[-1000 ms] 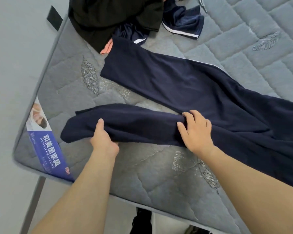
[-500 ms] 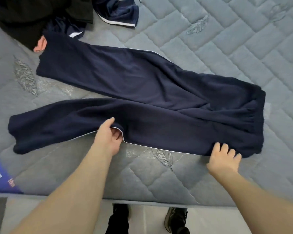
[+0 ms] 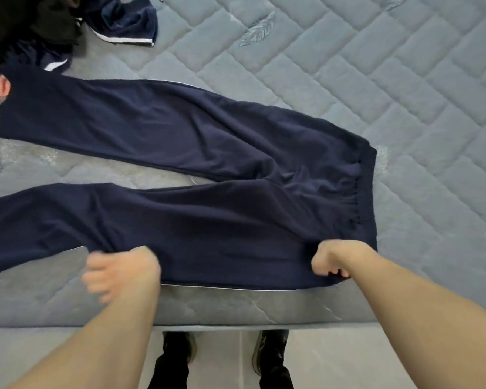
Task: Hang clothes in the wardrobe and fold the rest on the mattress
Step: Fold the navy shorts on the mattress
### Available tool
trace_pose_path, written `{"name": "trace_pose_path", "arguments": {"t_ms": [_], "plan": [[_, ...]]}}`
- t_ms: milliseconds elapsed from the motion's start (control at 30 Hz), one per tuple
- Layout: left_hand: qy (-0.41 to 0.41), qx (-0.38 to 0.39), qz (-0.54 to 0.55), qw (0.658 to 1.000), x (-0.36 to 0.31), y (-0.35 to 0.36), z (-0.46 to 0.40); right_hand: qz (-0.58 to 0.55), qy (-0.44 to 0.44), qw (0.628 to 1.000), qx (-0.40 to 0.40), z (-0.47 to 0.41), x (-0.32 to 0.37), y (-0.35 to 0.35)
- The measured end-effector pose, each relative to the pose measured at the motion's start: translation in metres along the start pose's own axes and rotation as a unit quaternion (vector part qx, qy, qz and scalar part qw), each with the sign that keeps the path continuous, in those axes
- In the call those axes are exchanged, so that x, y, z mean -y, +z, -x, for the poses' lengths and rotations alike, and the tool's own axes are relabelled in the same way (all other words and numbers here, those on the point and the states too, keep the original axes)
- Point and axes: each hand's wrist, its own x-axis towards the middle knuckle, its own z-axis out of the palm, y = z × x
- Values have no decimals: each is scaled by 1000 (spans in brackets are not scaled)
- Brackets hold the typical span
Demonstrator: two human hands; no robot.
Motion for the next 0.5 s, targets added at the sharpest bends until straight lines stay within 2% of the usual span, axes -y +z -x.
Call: {"name": "trace_pose_path", "arguments": {"t_ms": [33, 67, 100, 133, 167, 233, 267, 300, 367, 433, 500], "plan": [[166, 15, -13, 986, -3, -3, 15, -109, 4, 988, -109, -6, -15, -2], [360, 30, -24, 932, -10, 1, 35, -191, 17, 947, -258, -15, -31, -6], [483, 77, -17, 872, -25, 6, 57, -237, 41, 892, -384, -24, -46, -8], [554, 125, -16, 823, -45, 13, 77, -263, 73, 857, -438, -33, -61, -10], [561, 173, -47, 808, -64, 21, 96, -312, 114, 848, -412, -42, -69, -11], [476, 252, -127, 833, -103, 43, 120, -481, 141, 825, -262, -64, -77, -10], [422, 278, -165, 847, -121, 53, 128, -546, 107, 804, -210, -74, -78, -10], [401, 293, -184, 848, -136, 62, 135, -588, 58, 783, -193, -83, -80, -8], [479, 273, -210, 807, -147, 74, 147, -584, -12, 779, -229, -91, -89, -5], [566, 237, -208, 762, -141, 76, 156, -524, -6, 802, -288, -93, -114, 1], [584, 188, -198, 764, -129, 75, 158, -474, 51, 828, -294, -91, -142, 12]]}}
